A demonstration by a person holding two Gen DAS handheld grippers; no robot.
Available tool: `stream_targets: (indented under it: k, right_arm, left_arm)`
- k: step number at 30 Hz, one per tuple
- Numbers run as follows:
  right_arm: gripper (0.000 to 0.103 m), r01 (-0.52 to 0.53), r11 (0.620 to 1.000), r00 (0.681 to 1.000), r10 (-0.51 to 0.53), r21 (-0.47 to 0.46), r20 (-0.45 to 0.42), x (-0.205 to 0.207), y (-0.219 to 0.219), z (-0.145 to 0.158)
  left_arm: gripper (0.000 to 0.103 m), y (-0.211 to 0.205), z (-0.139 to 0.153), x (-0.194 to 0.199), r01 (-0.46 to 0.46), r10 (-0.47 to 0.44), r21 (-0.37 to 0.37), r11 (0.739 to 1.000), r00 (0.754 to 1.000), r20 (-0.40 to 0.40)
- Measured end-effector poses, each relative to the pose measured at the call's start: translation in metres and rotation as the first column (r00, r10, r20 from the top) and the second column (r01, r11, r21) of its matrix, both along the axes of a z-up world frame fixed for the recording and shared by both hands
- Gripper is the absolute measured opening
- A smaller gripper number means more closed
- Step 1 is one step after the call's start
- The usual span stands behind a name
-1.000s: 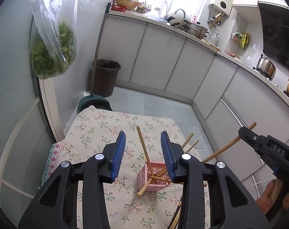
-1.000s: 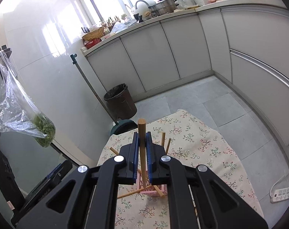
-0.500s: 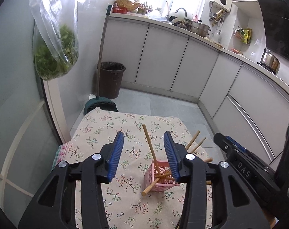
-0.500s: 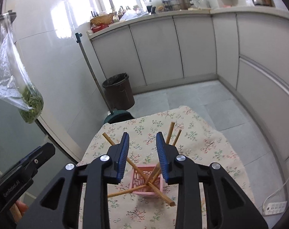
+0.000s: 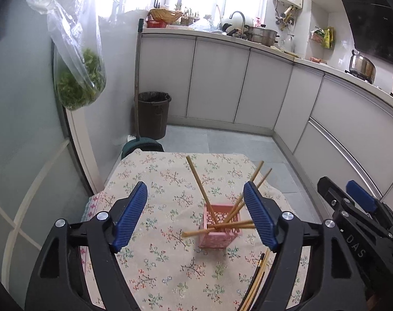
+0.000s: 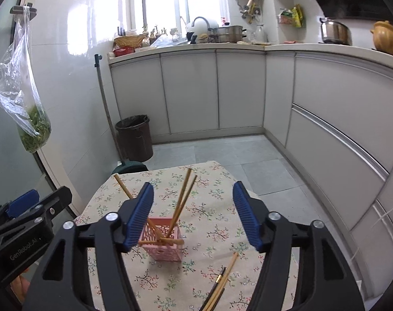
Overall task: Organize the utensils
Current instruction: 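Withdraw both tools from the holder back to the remaining chopsticks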
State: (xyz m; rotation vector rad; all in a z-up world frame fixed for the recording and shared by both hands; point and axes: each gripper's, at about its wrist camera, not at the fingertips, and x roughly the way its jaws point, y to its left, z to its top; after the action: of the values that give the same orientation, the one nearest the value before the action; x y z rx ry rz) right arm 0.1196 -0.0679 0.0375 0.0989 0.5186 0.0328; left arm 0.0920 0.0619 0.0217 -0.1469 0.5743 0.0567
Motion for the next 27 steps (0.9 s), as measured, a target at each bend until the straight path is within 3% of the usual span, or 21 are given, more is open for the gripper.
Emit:
stream_targets:
  k: [6,15,21,27]
  right_arm:
    - [0.076,0.040,0.999,0.999,-0.040,-0.022,-0.017,-0.023,-0.010,-0.010]
    - [0.097,0.135,0.990,0.990,-0.134,0.025,-0.045,-0.044,-0.037,-0.026]
    - [0.097,0.146,0.989,0.984,-0.142,0.033,-0.111,-0.050,-0.055,-0.044]
    - [0.097,0.195,0.977,0.966,-0.176,0.087,-0.190,-0.060,-0.092,-0.068]
  left_arm:
    - [0.080,-0.009,-0.005,-0.016,0.012,-0.012,0.003,1.000,1.000,-0.006]
    - [0.094,-0.020,-0.013,-0.031,0.039,-0.040,-0.009,0.999,0.999,-0.023]
    - [0.096,-0.035,-0.029,-0.031,0.067,-0.064,0.044,0.997,0.996,-0.069]
    - [0.096,-0.052,-0.056,-0.026,0.114,-0.110,0.020,0.993,0.980,-0.164]
